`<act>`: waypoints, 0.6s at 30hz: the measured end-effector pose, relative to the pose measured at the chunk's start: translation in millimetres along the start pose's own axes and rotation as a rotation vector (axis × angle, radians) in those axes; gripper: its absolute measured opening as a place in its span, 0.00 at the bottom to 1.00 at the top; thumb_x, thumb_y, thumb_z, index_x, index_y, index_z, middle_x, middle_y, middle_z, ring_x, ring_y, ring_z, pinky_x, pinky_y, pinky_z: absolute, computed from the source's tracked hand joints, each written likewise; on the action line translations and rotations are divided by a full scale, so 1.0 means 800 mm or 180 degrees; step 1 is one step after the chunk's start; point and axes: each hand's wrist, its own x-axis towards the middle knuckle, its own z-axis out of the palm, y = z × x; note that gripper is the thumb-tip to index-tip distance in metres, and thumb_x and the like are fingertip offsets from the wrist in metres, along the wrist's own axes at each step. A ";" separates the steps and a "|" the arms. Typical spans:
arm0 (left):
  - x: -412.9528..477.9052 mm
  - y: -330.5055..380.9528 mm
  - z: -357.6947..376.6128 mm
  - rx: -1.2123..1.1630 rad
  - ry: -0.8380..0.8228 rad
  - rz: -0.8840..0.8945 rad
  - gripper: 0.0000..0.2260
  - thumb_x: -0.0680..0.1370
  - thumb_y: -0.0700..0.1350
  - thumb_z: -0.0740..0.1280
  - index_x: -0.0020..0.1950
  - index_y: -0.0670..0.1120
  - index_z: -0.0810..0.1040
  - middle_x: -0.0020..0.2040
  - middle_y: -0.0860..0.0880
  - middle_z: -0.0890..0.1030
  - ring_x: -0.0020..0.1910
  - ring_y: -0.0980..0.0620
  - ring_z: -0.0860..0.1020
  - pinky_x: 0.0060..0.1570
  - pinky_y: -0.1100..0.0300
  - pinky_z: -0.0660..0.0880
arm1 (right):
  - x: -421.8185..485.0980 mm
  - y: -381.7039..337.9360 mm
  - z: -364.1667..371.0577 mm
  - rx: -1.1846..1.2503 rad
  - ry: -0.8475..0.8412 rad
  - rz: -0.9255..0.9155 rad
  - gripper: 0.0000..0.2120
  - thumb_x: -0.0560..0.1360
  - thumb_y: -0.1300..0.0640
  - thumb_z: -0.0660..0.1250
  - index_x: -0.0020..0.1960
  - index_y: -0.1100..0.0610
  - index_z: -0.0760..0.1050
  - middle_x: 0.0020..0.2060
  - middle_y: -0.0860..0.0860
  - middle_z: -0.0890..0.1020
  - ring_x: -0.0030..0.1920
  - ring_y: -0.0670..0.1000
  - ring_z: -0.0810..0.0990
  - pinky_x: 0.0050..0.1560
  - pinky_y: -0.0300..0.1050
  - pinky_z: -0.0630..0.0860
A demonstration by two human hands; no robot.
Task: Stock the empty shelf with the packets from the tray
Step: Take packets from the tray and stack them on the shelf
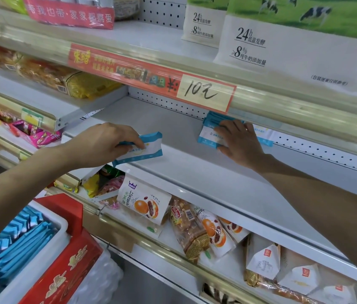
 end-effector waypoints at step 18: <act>0.194 0.036 0.072 -0.0533 -0.0370 0.0242 0.13 0.81 0.42 0.68 0.54 0.61 0.83 0.60 0.56 0.83 0.53 0.54 0.79 0.58 0.54 0.78 | -0.118 0.028 -0.038 -0.0321 0.0450 -0.0159 0.17 0.75 0.59 0.66 0.64 0.54 0.77 0.58 0.51 0.79 0.56 0.59 0.78 0.54 0.54 0.67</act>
